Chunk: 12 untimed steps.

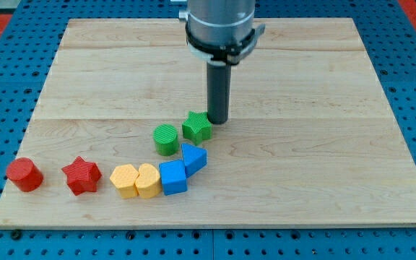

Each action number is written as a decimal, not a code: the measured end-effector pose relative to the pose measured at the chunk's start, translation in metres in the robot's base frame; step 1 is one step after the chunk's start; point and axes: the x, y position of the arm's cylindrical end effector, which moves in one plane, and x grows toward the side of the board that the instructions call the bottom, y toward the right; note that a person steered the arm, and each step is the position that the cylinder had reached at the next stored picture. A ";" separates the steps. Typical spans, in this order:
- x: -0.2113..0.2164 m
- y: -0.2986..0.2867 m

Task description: Separate the yellow blocks

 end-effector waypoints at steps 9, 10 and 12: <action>0.110 -0.108; 0.117 -0.126; 0.170 0.026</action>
